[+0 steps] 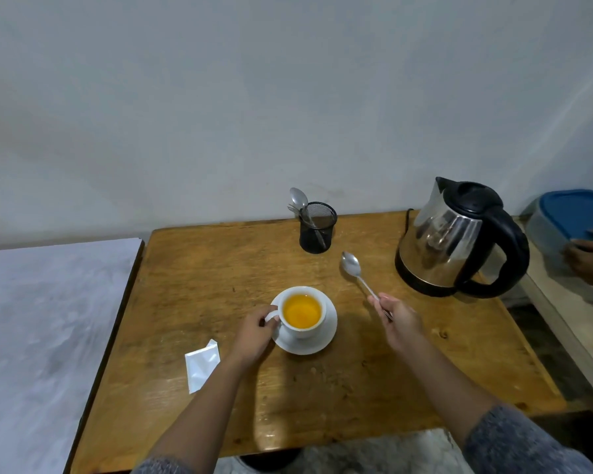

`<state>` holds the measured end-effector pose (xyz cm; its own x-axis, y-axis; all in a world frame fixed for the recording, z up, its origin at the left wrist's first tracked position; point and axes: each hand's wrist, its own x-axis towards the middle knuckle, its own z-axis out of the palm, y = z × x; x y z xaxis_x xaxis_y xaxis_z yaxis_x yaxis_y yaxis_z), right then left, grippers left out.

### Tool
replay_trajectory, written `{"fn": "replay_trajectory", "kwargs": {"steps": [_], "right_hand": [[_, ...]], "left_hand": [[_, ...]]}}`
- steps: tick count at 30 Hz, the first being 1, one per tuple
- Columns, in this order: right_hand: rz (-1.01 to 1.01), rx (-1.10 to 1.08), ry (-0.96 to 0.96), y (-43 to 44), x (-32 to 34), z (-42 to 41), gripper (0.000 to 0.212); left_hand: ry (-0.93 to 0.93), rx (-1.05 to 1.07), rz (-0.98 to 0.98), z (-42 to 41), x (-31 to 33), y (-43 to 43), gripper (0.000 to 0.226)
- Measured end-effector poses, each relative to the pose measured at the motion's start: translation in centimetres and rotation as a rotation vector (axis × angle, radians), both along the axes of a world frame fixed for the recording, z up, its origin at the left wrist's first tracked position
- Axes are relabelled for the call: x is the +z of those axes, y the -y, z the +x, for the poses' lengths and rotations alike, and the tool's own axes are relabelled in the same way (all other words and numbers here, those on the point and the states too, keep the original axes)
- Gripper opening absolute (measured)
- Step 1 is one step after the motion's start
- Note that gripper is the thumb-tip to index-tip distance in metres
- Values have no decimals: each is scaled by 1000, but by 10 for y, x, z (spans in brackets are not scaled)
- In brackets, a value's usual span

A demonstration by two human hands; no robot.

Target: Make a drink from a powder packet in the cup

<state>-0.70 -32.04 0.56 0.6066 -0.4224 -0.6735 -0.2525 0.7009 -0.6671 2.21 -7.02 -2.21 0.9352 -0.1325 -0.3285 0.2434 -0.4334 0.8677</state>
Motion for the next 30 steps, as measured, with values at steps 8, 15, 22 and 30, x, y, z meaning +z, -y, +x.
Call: {"fn": "replay_trajectory", "kwargs": {"steps": [8, 15, 22, 30], "right_hand": [[-90, 98, -216, -20, -26, -7, 25], [-553, 507, -450, -28, -31, -9, 24], [-916, 708, -383, -37, -37, -13, 19], [-1022, 759, -409, -38, -44, -13, 17]], "left_hand": [[6, 31, 15, 0, -2, 1, 29], [-6, 49, -16, -2, -1, 1, 28], [51, 42, -8, -6, -3, 1, 28], [150, 34, 72, -11, -6, 3, 30]]}}
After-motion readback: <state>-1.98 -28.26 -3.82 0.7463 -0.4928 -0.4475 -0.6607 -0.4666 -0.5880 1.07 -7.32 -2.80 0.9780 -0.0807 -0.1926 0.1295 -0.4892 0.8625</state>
